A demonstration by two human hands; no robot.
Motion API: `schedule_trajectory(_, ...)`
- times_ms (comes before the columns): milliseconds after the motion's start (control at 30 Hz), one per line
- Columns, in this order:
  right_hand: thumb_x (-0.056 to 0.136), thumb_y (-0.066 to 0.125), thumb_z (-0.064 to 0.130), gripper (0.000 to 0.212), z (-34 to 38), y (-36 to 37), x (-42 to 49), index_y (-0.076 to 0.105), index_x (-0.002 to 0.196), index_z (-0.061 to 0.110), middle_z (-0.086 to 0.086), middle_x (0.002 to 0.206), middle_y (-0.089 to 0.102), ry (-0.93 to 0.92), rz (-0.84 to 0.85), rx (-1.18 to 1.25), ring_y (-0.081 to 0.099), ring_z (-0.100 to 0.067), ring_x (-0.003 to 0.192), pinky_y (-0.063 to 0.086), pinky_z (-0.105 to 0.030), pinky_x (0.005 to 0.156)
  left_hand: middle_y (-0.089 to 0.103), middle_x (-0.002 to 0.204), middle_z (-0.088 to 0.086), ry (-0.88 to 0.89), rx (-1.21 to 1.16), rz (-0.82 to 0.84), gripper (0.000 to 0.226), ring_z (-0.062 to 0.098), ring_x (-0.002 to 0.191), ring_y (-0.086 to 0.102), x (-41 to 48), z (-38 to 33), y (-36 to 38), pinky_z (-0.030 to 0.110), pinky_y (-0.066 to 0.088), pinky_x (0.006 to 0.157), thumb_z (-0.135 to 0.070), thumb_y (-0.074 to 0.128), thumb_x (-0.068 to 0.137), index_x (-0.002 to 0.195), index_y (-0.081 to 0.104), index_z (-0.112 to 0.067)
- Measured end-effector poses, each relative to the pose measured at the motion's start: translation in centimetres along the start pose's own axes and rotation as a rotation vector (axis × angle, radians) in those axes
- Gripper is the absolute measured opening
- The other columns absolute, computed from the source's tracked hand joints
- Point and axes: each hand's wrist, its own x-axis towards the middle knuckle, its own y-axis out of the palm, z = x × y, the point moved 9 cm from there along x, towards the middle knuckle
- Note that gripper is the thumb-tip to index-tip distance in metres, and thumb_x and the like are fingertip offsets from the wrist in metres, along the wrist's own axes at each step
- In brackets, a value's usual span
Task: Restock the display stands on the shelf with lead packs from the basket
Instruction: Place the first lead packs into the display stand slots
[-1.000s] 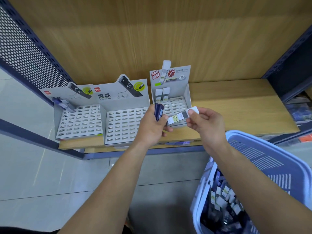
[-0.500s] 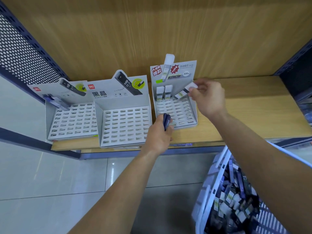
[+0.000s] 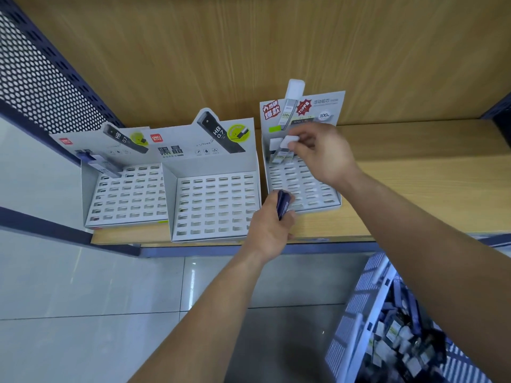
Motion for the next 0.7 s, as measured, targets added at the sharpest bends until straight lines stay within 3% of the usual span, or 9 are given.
schedule_trajectory(67,0.093,0.067,0.016,0.013,0.2,0.3,0.3,0.071,0.106,0.016,0.002,0.092,0.071,-0.015,-0.002,-0.019,0.066,-0.009,0.081,0.051,-0.016,0.074,0.057,0.13,-0.001,-0.018,-0.047,0.015,0.025,0.027,0.108,0.063,-0.1,0.0,0.0,0.03,0.062,0.071,-0.014,0.053,0.103,0.124,0.052,-0.028)
schedule_trajectory(267,0.093,0.069,0.016,0.015,0.2,0.9,0.3,0.071,0.107,0.016,0.002,0.094,0.07,-0.033,0.051,-0.04,0.063,-0.008,0.08,0.043,-0.002,0.067,0.06,0.127,-0.001,-0.072,-0.115,0.044,0.026,0.024,0.107,0.066,-0.3,0.2,0.2,0.026,0.059,0.066,-0.01,0.051,0.104,0.118,0.052,-0.032)
schedule_trajectory(433,0.093,0.069,0.021,0.011,0.7,1.1,-0.3,0.073,0.103,0.016,0.005,0.089,0.07,-0.076,0.083,-0.099,0.065,-0.008,0.08,0.04,-0.001,0.065,0.059,0.13,-0.002,-0.081,-0.136,0.052,0.025,0.022,0.106,0.067,-0.4,0.1,0.1,0.029,0.061,0.07,-0.01,0.051,0.104,0.116,0.052,-0.032)
schedule_trajectory(467,0.094,0.068,0.021,0.012,0.8,1.0,-0.2,0.073,0.104,0.016,0.004,0.09,0.071,-0.081,0.074,-0.117,0.065,-0.009,0.081,0.041,-0.002,0.066,0.058,0.131,-0.002,-0.083,-0.142,0.056,0.025,0.022,0.106,0.068,-0.4,0.1,0.1,0.03,0.062,0.071,-0.01,0.051,0.104,0.114,0.052,-0.034)
schedule_trajectory(567,0.095,0.065,0.017,0.013,0.9,0.9,0.3,0.072,0.105,0.015,-0.002,0.093,0.073,-0.118,0.053,-0.189,0.066,-0.017,0.086,0.051,-0.025,0.074,0.058,0.132,-0.003,-0.089,-0.165,0.067,0.029,0.02,0.101,0.068,-0.6,0.0,0.2,0.032,0.062,0.072,-0.008,0.05,0.104,0.108,0.052,-0.036)
schedule_trajectory(700,0.096,0.062,0.014,0.016,1.2,1.6,0.8,0.071,0.108,0.012,-0.008,0.097,0.073,-0.149,0.065,-0.259,0.065,-0.023,0.092,0.049,-0.03,0.076,0.056,0.134,-0.006,-0.095,-0.211,0.071,0.029,0.015,0.094,0.067,-0.7,0.0,0.2,0.035,0.062,0.074,-0.006,0.049,0.103,0.108,0.053,-0.034)
